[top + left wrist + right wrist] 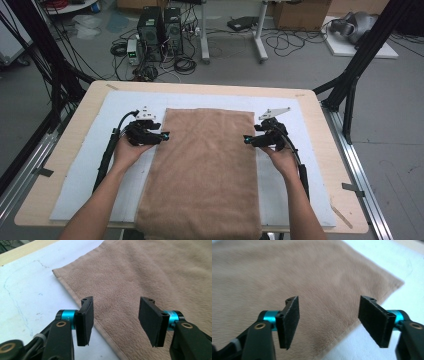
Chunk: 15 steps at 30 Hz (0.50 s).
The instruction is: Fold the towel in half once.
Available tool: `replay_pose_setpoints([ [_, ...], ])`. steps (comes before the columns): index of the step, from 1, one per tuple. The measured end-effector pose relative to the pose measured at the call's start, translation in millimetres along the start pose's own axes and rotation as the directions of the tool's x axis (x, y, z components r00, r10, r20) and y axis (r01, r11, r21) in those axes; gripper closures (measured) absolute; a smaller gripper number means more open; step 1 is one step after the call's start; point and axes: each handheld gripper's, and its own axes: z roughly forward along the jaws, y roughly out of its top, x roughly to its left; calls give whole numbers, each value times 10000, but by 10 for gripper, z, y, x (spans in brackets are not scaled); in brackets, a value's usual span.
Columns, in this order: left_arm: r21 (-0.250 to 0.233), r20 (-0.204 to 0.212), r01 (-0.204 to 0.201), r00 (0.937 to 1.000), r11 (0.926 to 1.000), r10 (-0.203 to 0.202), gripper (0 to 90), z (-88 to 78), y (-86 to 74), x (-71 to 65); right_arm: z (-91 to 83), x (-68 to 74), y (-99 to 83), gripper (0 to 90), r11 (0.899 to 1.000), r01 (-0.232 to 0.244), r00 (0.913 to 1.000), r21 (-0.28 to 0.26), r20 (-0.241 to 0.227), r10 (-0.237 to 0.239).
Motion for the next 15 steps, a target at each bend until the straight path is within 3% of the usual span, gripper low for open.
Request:
replay_pose_setpoints([
  [5, 548, -303, -23, 9995, 9985, 39, 548, 114, -66, 37, 141, -4, -33, 427, 9991, 67, 9999, 413, 135, -72],
  [8, 875, -191, 166, 9997, 9960, -150, 553, 173, -112, 52, 195, -13, -50, 468, 9982, -6, 9998, 604, 223, -8],
  [11, 895, -173, 283, 9995, 9956, -269, 573, 191, -122, 46, 246, -36, -85, 515, 9945, -254, 9992, 1012, 320, 223],
  [15, 988, 52, 322, 9994, 9946, -329, 698, 195, -110, 17, 271, -23, -109, 582, 9943, -592, 9976, 887, 406, 558],
])
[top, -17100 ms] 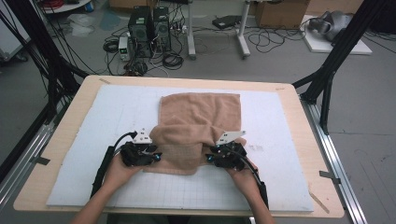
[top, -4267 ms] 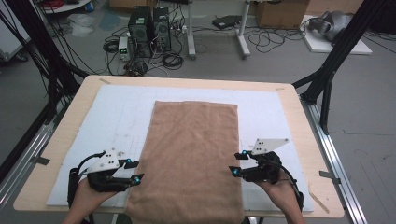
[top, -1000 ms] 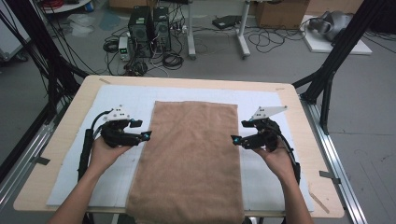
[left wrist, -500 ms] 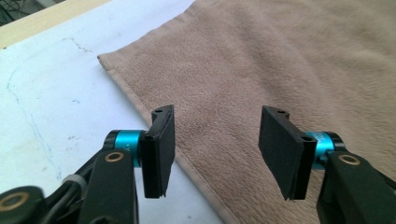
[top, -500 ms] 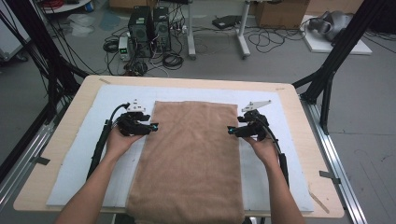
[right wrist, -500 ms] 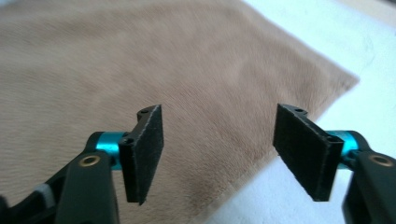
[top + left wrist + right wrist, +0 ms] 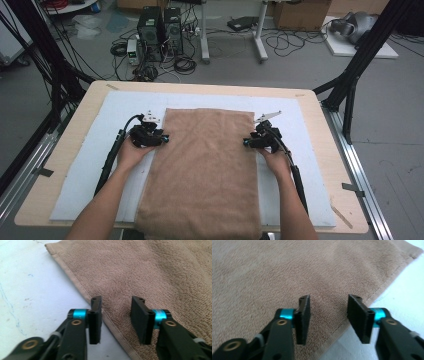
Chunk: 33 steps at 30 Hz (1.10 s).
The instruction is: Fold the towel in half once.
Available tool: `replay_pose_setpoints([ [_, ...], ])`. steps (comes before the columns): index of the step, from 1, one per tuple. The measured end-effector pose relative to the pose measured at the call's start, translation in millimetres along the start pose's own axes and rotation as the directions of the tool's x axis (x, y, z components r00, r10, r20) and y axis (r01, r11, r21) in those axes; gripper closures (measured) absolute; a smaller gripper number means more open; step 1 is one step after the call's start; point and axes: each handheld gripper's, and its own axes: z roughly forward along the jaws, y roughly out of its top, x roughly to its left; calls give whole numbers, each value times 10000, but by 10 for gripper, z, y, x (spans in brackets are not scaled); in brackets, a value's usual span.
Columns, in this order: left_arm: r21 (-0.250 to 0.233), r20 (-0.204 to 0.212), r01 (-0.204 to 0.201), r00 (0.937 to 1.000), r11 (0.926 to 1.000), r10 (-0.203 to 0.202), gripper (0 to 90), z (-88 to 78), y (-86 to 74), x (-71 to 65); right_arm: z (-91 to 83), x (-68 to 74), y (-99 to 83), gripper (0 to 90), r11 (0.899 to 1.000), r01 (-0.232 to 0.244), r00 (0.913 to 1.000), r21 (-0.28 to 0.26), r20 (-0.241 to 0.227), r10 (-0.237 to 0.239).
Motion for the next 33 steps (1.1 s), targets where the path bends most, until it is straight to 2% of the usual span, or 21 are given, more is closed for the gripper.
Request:
replay_pose_setpoints([
  [4, 77, 102, 13, 9999, 10000, -14, 804, 1, 13, -34, -3, 20, 12, 720, 10000, -31, 9999, 59, -162, 32],
  [7, 92, 77, 116, 9999, 9999, -117, 838, -2, 18, -45, -4, 20, 10, 798, 9997, -225, 9987, 56, -461, 227],
  [11, 228, -214, 4, 9998, 9997, 1, 851, -48, 23, -36, -33, 11, 3, 824, 9989, -458, 9961, 55, -756, 461],
  [15, -210, -141, 188, 9997, 9996, -191, 853, -192, 35, 10, -147, 18, 33, 828, 9995, -190, 9963, -255, -844, 168],
  [19, -715, -20, -4, 10000, 9974, 3, 854, -371, 68, -14, -334, 50, 74, 829, 9976, 150, 9947, -680, -1001, -218],
  [24, -1455, 54, -121, 9999, 9893, 130, 854, -629, 99, -91, -566, 134, 91, 828, 9936, 341, 9911, -1078, -1245, -476],
  [27, -1927, 150, -216, 9996, 9810, 249, 854, -803, 72, -145, -717, 221, 73, 827, 9904, 555, 9859, -1267, -1496, -744],
  [30, -2209, 143, -445, 9987, 9743, 489, 853, -974, -34, -233, -896, 367, 17, 825, 9843, 858, 9812, -1542, -1586, -1104],
  [33, -2466, 198, -643, 9973, 9670, 714, 851, -1116, -210, -364, -1061, 524, -82, 823, 9762, 1089, 9742, -1874, -1753, -1423],
])
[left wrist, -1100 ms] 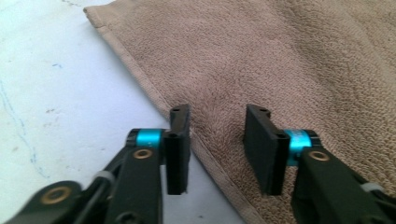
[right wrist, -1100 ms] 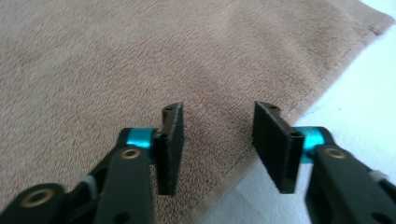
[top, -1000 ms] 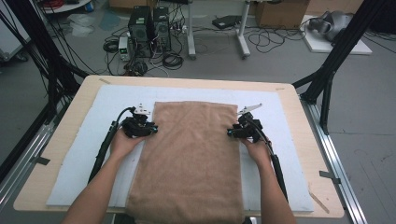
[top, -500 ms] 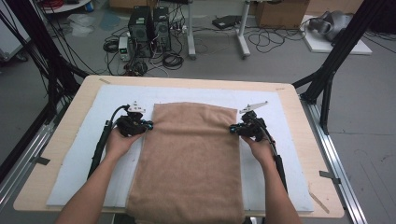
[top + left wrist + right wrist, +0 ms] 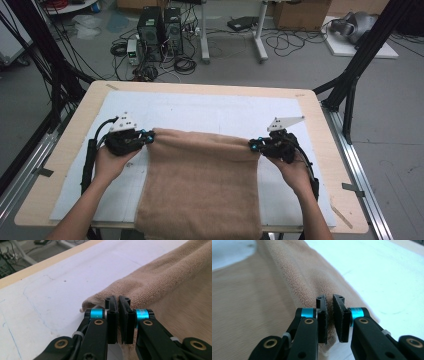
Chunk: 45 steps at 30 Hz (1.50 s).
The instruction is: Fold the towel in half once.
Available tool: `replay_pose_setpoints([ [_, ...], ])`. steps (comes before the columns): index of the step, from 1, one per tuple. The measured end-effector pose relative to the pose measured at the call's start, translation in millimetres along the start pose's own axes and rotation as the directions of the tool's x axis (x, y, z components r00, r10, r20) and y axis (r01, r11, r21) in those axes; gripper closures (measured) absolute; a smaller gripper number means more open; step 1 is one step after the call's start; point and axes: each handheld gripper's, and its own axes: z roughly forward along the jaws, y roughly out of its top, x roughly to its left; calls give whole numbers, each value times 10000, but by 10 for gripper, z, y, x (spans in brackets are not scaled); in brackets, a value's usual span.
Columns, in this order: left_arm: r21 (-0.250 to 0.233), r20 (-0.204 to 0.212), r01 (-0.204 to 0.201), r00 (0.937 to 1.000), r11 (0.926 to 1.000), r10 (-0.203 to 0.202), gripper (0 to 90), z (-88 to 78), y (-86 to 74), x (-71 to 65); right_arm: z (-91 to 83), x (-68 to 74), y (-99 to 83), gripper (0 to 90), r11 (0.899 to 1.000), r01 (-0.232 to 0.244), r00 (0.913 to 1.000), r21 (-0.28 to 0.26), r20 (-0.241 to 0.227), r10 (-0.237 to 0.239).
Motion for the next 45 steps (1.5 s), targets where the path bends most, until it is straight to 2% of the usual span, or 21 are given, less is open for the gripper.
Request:
replay_pose_setpoints([
  [4, -224, 96, -282, 9995, 9994, 284, 849, -173, -176, -169, -90, 266, -150, 819, 9995, 295, 9992, 70, -275, -293],
  [9, 125, 298, -330, 9990, 9994, 327, 843, -243, -432, -325, -82, 544, -366, 804, 9967, 617, 9973, 533, -437, -594],
  [13, 337, 558, -198, 9983, 9992, 179, 820, -281, -623, -415, -57, 628, -541, 776, 9955, 486, 9977, 809, -504, -446],
  [16, 486, 884, -169, 9960, 9987, 125, 683, -333, -694, -446, -65, 638, -646, 683, 9955, 247, 9975, 913, -682, -184],
  [18, 402, 898, -239, 9958, 9989, 202, 616, -391, -668, -433, -116, 642, -659, 631, 9970, 137, 9976, 766, -693, -84],
  [20, 235, 846, -270, 9961, 9994, 250, 589, -430, -591, -398, -172, 627, -629, 586, 9991, 110, 9986, 413, -517, -89],
  [23, 174, 712, -268, 9971, 9995, 255, 517, -421, -438, -317, -186, 542, -540, 531, 9994, -24, 9997, 333, -226, 31],
  [25, 109, 705, -228, 9973, 9997, 220, 509, -377, -357, -262, -157, 474, -483, 513, 9996, -125, 9998, 258, -125, 128],
  [27, 116, 598, -128, 9981, 9999, 121, 509, -295, -308, -209, -99, 404, -429, 496, 9995, -173, 9998, 264, -12, 173],
  [30, 412, 448, 53, 9990, 9991, -71, 512, -114, -279, -134, 26, 285, -378, 473, 9989, -335, 9994, 323, 100, 332],
  [35, 865, 206, 443, 9987, 9953, -463, 516, 210, -293, -32, 292, 101, -390, 470, 9946, -771, 9966, 691, 328, 750],
  [38, 1197, 24, 705, 9975, 9903, -713, 531, 358, -337, 41, 434, 3, -438, 476, 9893, -1101, 9932, 963, 492, 1057],
  [41, 1787, -133, 950, 9955, 9793, -941, 536, 475, -401, 109, 544, -71, -491, 490, 9833, -1259, 9902, 1311, 775, 1164],
  [43, 2130, -13, 1079, 9939, 9711, -1101, 535, 536, -436, 126, 589, -82, -520, 524, 9826, -1222, 9906, 1397, 784, 1120],
  [45, 2150, -37, 1039, 9944, 9711, -1056, 534, 559, -444, 124, 597, -55, -519, 550, 9843, -1006, 9910, 1451, 1028, 862],
])
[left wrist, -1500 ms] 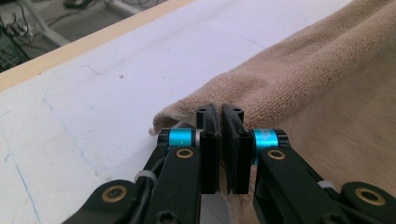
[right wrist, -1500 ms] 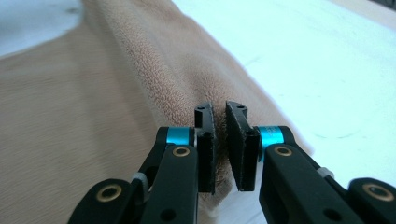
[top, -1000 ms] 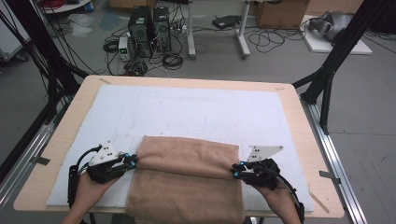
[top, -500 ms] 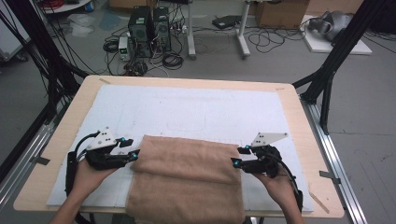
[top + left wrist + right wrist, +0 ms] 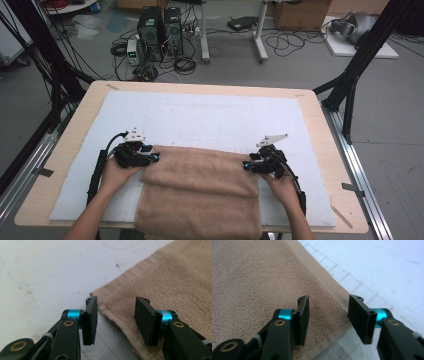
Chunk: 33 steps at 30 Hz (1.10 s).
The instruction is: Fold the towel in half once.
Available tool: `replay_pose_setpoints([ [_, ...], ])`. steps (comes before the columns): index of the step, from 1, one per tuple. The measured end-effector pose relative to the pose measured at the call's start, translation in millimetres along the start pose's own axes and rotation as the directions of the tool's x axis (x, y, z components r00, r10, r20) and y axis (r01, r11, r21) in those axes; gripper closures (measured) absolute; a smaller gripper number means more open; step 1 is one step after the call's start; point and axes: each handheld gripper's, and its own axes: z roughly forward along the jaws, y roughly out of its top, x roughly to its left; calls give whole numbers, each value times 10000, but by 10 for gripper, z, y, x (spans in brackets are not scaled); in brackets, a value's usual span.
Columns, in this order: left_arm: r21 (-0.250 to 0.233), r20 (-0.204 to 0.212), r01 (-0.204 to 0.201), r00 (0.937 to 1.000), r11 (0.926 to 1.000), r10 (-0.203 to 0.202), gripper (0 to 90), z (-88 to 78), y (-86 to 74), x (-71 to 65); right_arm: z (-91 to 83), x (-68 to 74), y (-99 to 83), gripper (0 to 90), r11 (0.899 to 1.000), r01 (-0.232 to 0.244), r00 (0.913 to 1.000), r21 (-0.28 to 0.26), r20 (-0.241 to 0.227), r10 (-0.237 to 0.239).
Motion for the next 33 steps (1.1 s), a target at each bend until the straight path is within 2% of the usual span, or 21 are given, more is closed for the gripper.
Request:
replay_pose_setpoints([
  [3, 26, -32, -113, 9999, 9999, 113, 581, 4, 7, -25, 5, 26, 5, 587, 9996, 256, 9995, 83, 204, -257],
  [5, 77, -44, -228, 9997, 9997, 228, 632, 1, 14, -49, 4, 16, 5, 634, 9997, 228, 9996, 81, 171, -230],
  [8, 134, 135, -276, 9995, 9995, 274, 709, 1, 24, -63, 6, 16, 12, 711, 9997, 218, 9998, 96, 48, -218],
  [11, 204, 291, -500, 9984, 9985, 494, 804, 1, 34, -74, 11, 13, 29, 777, 9995, 269, 9995, 176, -150, -266],
  [13, 177, 302, -464, 9985, 9988, 458, 825, 0, 34, -82, 13, 11, 37, 808, 9993, 303, 9991, 214, -310, -297],
  [15, 187, 229, -523, 9984, 9985, 519, 839, -10, 34, -76, 14, -7, 35, 820, 9995, 251, 9986, 169, -463, -243],
  [18, 22, 216, -357, 9991, 9994, 356, 849, -40, 36, -53, 1, -26, 31, 829, 9998, 156, 9978, 133, -639, -147],
  [24, -416, 237, -256, 9994, 9988, 266, 852, -135, 55, -49, -53, -7, 50, 834, 9995, 327, 9968, 3, -734, -326],
  [26, -571, 250, -266, 9993, 9980, 281, 852, -180, 64, -56, -104, 9, 74, 834, 9992, 404, 9964, -64, -744, -408],
  [30, -931, 229, -316, 9992, 9952, 339, 852, -291, 90, -88, -267, 50, 154, 834, 9970, 554, 9953, -539, -770, -595],
  [33, -1157, 192, -478, 9985, 9921, 504, 852, -390, 98, -129, -399, 110, 213, 834, 9943, 759, 9936, -753, -785, -818],
])
